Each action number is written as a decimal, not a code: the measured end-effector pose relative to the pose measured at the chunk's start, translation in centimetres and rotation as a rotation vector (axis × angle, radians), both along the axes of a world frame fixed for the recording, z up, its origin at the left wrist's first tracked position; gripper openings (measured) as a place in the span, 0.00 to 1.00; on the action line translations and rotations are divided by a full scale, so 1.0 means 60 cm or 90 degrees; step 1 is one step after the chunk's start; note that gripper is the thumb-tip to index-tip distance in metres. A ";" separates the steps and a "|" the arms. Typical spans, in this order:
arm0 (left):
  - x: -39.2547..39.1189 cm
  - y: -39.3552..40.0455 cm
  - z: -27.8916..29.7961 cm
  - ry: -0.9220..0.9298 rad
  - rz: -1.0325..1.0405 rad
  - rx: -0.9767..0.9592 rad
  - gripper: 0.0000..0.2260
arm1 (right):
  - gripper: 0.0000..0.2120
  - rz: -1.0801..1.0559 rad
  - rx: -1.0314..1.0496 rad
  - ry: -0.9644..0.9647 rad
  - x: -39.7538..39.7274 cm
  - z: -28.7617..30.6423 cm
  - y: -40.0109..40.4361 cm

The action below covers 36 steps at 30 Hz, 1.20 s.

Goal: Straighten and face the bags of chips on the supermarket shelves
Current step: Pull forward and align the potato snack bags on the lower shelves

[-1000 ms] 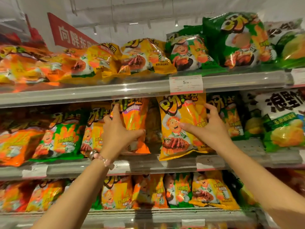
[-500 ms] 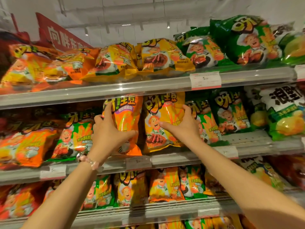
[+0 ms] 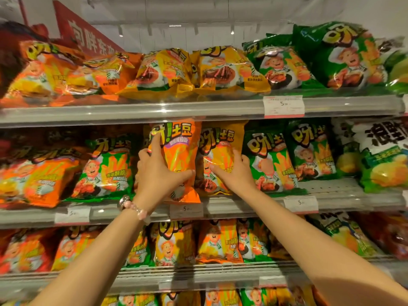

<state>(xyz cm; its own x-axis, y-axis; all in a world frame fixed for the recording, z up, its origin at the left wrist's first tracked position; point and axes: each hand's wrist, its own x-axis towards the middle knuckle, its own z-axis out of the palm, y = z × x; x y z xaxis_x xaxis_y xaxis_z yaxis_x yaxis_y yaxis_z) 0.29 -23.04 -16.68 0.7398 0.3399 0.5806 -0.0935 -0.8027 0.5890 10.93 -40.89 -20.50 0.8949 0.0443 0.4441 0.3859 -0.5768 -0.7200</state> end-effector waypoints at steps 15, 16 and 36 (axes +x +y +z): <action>-0.018 -0.045 -0.029 -0.017 -0.017 0.003 0.52 | 0.49 0.396 0.271 0.083 -0.107 0.032 0.054; -0.019 -0.044 -0.032 -0.017 -0.015 0.001 0.52 | 0.50 0.403 0.276 0.077 -0.106 0.028 0.057; -0.048 0.224 -0.029 -0.032 0.118 0.188 0.39 | 0.45 0.326 0.383 0.057 -0.089 0.029 0.135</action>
<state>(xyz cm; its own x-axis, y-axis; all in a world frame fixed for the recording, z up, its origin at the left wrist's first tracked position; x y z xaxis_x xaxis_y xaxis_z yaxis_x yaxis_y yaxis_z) -2.59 -9.61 -18.40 0.6487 0.2783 0.7083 0.0471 -0.9437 0.3276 5.61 -32.80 -18.76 0.8615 0.2359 0.4497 0.4235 0.1548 -0.8926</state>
